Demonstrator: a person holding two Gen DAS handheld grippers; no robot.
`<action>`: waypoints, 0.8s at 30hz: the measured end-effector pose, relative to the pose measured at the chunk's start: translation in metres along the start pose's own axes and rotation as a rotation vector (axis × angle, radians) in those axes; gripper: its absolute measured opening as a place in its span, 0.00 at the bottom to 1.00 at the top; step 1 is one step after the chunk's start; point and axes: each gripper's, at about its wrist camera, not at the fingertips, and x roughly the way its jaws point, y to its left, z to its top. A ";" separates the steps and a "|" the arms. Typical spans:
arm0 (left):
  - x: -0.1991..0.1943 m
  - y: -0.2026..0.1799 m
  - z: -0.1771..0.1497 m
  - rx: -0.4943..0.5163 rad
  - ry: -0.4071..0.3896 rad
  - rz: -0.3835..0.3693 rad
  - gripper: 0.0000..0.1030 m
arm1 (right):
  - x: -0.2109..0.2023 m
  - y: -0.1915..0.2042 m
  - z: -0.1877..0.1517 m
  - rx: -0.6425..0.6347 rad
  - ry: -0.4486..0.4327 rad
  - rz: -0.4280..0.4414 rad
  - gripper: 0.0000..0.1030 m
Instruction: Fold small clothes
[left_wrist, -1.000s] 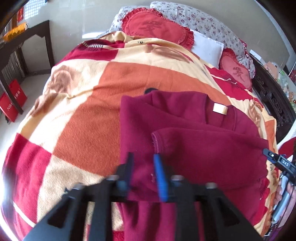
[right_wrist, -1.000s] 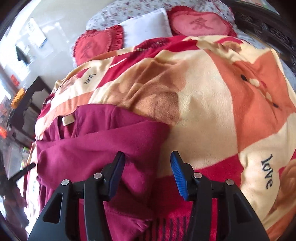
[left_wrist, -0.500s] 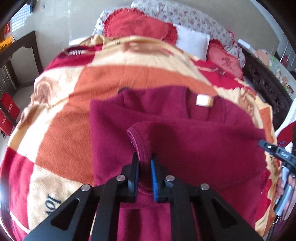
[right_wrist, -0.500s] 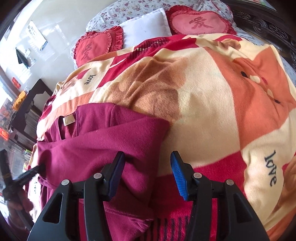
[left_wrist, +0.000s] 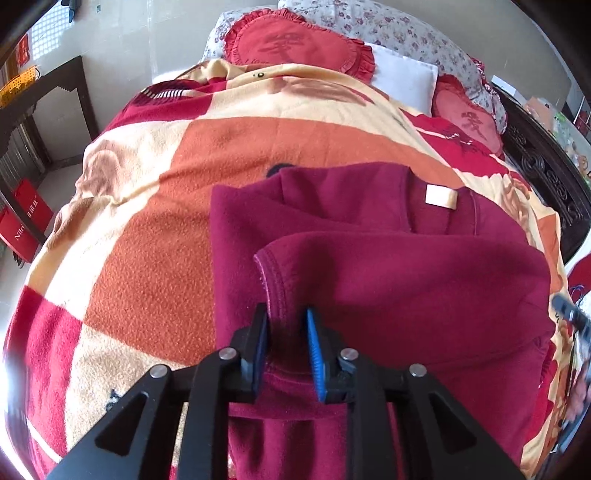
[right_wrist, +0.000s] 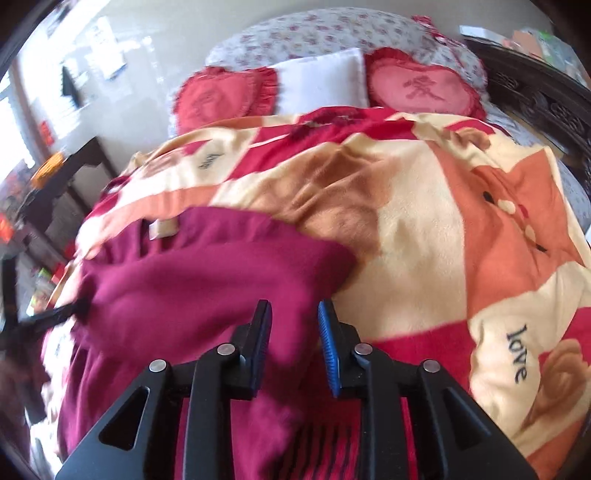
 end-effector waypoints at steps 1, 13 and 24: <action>0.001 0.001 0.000 -0.006 0.001 -0.001 0.22 | 0.003 0.005 -0.007 -0.030 0.041 0.002 0.09; -0.004 -0.001 -0.009 -0.014 -0.014 0.009 0.53 | -0.013 -0.005 -0.018 0.037 0.033 -0.019 0.21; 0.000 -0.004 -0.014 0.007 -0.003 0.035 0.60 | 0.022 -0.010 0.001 0.029 0.034 -0.045 0.00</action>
